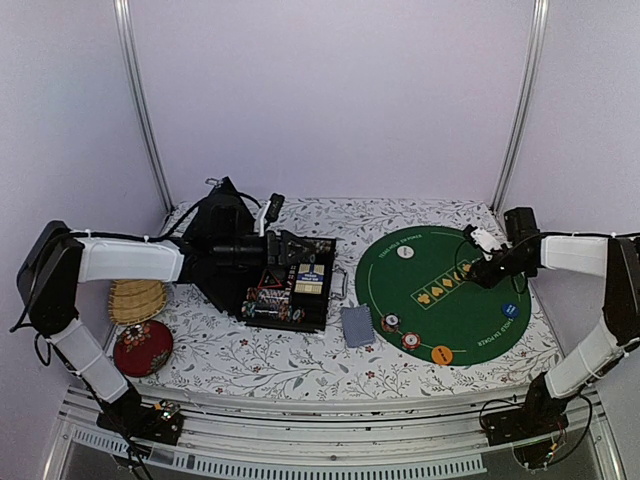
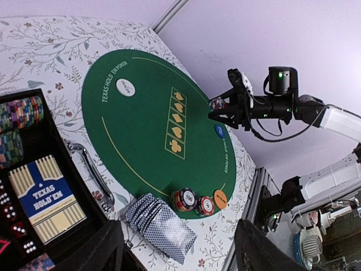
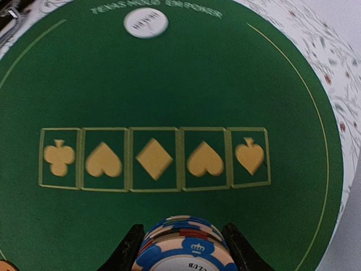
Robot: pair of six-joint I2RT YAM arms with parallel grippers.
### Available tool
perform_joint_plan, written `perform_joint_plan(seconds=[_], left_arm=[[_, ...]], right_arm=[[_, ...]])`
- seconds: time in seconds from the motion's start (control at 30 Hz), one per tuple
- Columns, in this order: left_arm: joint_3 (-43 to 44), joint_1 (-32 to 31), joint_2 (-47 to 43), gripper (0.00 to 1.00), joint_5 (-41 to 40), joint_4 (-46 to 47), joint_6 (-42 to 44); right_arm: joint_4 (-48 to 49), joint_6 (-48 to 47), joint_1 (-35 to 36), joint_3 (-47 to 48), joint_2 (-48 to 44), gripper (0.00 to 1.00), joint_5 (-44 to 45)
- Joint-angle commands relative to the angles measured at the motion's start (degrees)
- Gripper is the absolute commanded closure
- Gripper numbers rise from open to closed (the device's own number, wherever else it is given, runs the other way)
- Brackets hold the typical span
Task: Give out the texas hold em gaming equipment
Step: Pass from the left arm to the right, then place the poker chips pile in the small blind area.
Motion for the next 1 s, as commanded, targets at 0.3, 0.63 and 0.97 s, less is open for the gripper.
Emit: perform_joint_plan(seconds=[0.3,0.63,0.97], left_arm=[[-4.69,3.81,-5.25,0.31,1.75,-4.12,6.45],[-3.23,4.68,-5.42,0.30,1.94,-6.38,8.41],[-2.49,5.77,-5.60,0.30,1.91,-7.75,8.77]], right_arm=[[3.38,1.99,-18.68,-0.28,7.64,0.98,0.71],[4.60,2.06,-22.45,1.68,13.22,0.98,0.93],[5.55,1.94,-22.50,1.76,16.49,0.75,1.88]])
